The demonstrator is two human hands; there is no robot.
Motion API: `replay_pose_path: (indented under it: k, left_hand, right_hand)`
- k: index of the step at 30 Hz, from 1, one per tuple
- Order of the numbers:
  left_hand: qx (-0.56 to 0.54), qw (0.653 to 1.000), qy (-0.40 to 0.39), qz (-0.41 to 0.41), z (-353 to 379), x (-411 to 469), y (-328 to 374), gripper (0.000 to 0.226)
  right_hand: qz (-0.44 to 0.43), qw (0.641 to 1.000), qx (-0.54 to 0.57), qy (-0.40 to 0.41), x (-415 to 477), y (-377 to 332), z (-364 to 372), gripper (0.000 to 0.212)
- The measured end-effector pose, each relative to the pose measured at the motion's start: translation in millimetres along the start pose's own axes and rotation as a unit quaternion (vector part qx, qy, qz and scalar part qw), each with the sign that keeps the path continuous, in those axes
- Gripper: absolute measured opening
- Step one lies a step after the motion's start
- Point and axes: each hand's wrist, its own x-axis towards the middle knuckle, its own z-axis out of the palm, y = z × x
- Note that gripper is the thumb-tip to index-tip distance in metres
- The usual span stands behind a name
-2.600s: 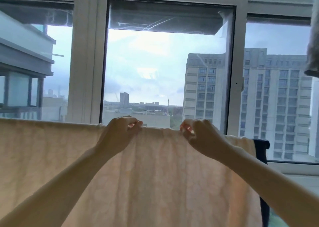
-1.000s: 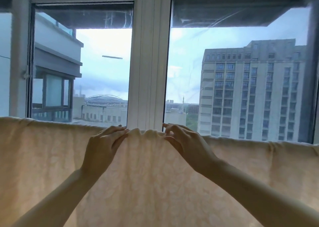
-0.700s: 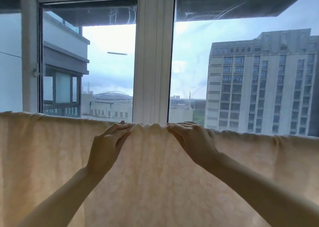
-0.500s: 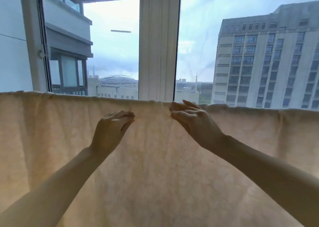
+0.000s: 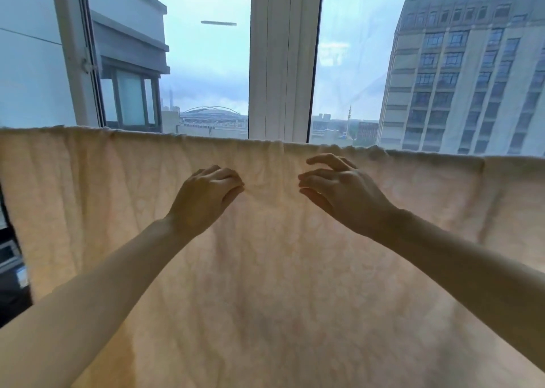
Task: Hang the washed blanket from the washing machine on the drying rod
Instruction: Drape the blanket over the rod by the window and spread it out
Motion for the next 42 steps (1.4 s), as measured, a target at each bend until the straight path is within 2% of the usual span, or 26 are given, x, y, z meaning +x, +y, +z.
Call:
replay_pose_path:
  k: [3, 6, 10, 13, 19, 25, 29, 35, 42]
  left_hand:
    - [-0.007, 1.000, 0.011, -0.010, -9.0, 17.8, 1.1, 0.021]
    - [-0.002, 0.998, 0.036, -0.058, -17.7, 35.2, -3.1, 0.022]
    - [-0.006, 0.992, -0.026, -0.126, -20.0, 52.8, -12.8, 0.033]
    - [-0.005, 0.989, -0.079, -0.127, -15.9, 58.1, -17.6, 0.036]
    - [-0.025, 0.984, -0.062, -0.164, -12.8, 67.9, -26.5, 0.028]
    - [-0.019, 0.977, -0.070, -0.201, -13.5, 64.9, -51.5, 0.026]
    - [-0.028, 0.978, -0.063, -0.197, -14.6, 63.9, -67.8, 0.024]
    - [-0.074, 0.981, -0.050, -0.172, -13.9, 67.8, -89.0, 0.018]
    - [-0.133, 0.977, -0.087, -0.146, -19.8, 52.6, -147.8, 0.023]
  right_hand:
    - [0.034, 0.998, -0.058, 0.004, 21.0, 6.1, -7.7, 0.020]
    - [0.088, 0.992, -0.093, -0.006, 38.3, 15.2, -11.8, 0.026]
    - [0.126, 0.988, -0.057, -0.070, 48.1, 21.6, -13.3, 0.031]
    - [0.138, 0.986, -0.021, -0.087, 50.1, 22.9, -10.5, 0.029]
    - [0.198, 0.977, 0.003, -0.074, 56.1, 26.3, -5.3, 0.012]
    - [0.302, 0.952, 0.011, -0.045, 59.8, 38.6, -8.5, 0.012]
    - [0.280, 0.956, 0.011, -0.086, 67.4, 35.9, -5.0, 0.008]
    - [0.217, 0.970, 0.053, -0.096, 103.7, 17.3, 20.2, 0.018]
    - [0.192, 0.974, 0.063, -0.105, 147.2, -19.2, 68.8, 0.021]
